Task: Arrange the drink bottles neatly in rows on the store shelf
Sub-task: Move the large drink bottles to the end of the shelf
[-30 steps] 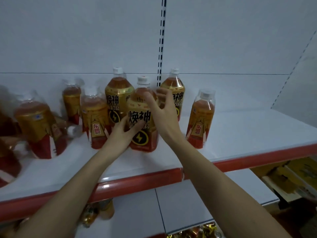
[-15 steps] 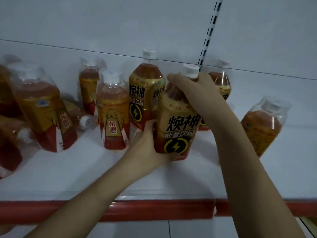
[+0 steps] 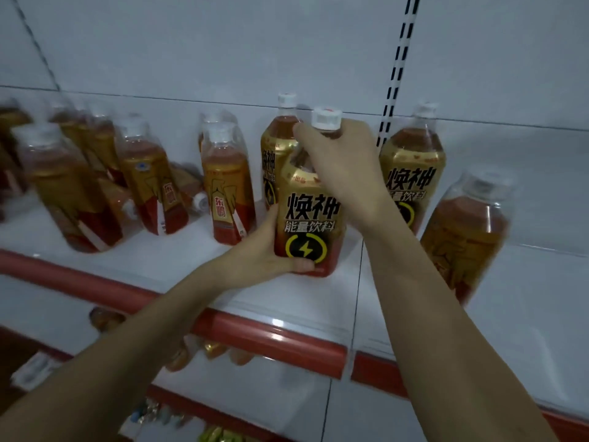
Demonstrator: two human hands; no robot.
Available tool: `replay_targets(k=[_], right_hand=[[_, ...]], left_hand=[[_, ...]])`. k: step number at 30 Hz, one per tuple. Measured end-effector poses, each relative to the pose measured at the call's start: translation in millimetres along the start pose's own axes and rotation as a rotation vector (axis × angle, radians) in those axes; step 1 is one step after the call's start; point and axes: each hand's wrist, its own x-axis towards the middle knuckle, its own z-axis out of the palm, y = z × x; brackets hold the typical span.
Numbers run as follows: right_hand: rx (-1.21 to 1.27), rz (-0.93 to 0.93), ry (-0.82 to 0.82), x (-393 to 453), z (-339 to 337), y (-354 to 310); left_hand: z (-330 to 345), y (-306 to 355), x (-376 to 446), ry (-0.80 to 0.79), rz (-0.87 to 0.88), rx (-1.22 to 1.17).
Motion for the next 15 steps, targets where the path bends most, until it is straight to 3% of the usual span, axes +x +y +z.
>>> replay_targets(k=[6,15], right_hand=[[0.353,-0.108,-0.040,-22.7,-22.0,-22.5],[0.605,-0.231,-0.271,-97.6,22.0,-111.0]], left_hand=[[-9.3,45.1,-66.5,0.296,0.036,0.071],[-26.9,77.5,-193.5,0.774,0.097,0.022]])
